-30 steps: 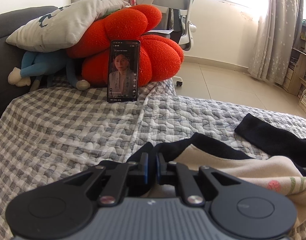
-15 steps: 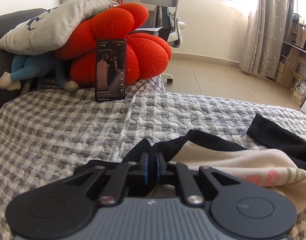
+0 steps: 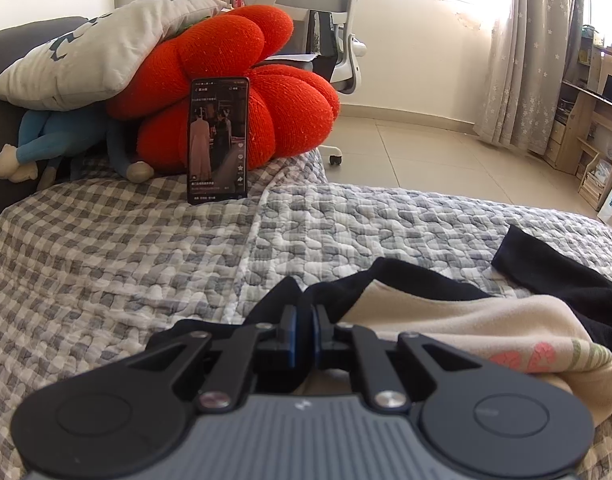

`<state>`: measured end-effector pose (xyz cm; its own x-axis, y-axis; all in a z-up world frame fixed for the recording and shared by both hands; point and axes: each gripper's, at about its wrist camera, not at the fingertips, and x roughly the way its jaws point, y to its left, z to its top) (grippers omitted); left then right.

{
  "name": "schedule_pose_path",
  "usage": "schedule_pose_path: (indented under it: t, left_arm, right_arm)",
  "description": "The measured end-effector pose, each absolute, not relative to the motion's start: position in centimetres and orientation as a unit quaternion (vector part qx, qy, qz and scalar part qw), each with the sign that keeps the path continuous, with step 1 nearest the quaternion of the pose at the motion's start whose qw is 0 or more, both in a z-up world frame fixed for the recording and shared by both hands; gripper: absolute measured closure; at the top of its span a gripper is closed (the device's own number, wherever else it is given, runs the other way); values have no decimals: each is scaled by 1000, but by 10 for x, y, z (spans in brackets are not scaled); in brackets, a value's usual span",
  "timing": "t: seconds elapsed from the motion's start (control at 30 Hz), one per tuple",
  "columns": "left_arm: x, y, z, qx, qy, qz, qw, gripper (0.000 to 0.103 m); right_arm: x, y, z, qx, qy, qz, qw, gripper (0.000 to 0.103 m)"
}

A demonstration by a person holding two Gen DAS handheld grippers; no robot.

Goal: Fold clothes

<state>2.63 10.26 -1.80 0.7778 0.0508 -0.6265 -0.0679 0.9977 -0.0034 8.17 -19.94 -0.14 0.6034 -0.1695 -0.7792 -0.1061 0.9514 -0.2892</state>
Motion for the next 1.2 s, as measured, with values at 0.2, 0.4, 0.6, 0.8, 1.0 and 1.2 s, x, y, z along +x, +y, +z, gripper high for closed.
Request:
schedule_pose_path:
  t: [0.2,0.4,0.6,0.8,1.0,1.2]
  left_arm:
    - [27,99,-19,-4,331,33,943,95]
    - [27,100,-19,-7,329,34,944,95]
    - [27,99,-19,-3,329,33,944,95]
    - [27,100,-19,-5,329,32,944,95]
    - [27,100,-19,-6,329,31,944,95]
    - [27,100,-19,-7,329,30,944,95]
  right_arm:
    - [94,-185,7,-119,403,38,907,50]
    - [119,-165,-7,-99,395,90,909,47]
    - [135,-157,-27,-98,401,86,907,48]
    - [135,-162,-30,-86,395,81,911,84]
    - [129,-160,-19,-116,380,48,916,97]
    - [113,-169,-3,-152,365,6,919,98]
